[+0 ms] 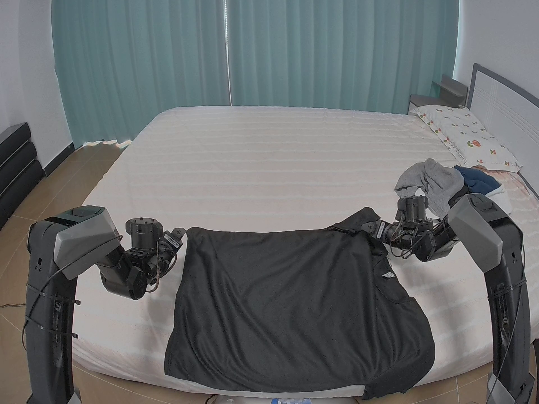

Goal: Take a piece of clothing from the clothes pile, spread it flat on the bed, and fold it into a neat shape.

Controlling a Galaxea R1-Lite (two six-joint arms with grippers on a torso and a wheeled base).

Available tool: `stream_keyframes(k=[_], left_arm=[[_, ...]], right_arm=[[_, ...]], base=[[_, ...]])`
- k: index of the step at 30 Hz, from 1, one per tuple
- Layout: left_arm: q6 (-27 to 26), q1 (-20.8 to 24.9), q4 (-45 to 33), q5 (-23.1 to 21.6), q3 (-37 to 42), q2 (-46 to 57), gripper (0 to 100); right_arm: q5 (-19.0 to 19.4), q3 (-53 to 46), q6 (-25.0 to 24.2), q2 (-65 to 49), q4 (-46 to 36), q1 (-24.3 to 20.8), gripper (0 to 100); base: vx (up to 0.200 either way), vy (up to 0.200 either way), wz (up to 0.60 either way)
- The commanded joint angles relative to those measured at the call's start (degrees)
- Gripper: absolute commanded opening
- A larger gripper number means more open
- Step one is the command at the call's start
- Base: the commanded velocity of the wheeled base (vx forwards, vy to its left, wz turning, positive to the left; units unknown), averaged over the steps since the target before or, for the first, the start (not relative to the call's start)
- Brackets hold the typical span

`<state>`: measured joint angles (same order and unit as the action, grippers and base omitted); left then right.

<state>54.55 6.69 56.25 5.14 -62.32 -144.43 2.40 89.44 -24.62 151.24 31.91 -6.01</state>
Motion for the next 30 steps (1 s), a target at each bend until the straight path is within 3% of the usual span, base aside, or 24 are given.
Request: stream_keyframes(k=[1, 6, 7, 14, 28, 29, 30], left_arm=[[0.0, 0.0, -0.1, 0.0, -0.2, -0.1, 100], [0.0, 0.0, -0.1, 0.0, -0.3, -0.1, 100], [0.0, 0.0, -0.1, 0.0, -0.3, -0.1, 100], [-0.1, 0.0, -0.1, 0.0, -0.3, -0.1, 100], [-0.1, 0.0, -0.1, 0.1, -0.3, -0.1, 100], [-0.1, 0.0, -0.1, 0.0, -0.3, -0.1, 100], [-0.1, 0.0, -0.1, 0.0, -0.3, -0.1, 100]], right_arm=[[1.6, -6.3, 2.1, -5.3, 0.2, 0.4, 100], [1.6, -7.6, 3.0, -5.3, 0.2, 0.3, 100], [1.6, -7.6, 3.1, -5.3, 0.3, 0.4, 0], [1.5, -7.8, 3.0, -4.8, 4.6, 0.6, 0], [2.4, -11.3, 3.9, -6.3, 5.7, 0.4, 0], [3.0, -12.4, 4.1, -6.2, 7.4, 0.1, 100], [3.0, -12.4, 4.1, -6.2, 7.4, 0.1, 100]], base=[[0.0, 0.0, 0.0], [0.0, 0.0, 0.0], [0.0, 0.0, 0.0], [0.0, 0.0, 0.0], [0.0, 0.0, 0.0], [0.0, 0.0, 0.0], [0.0, 0.0, 0.0]])
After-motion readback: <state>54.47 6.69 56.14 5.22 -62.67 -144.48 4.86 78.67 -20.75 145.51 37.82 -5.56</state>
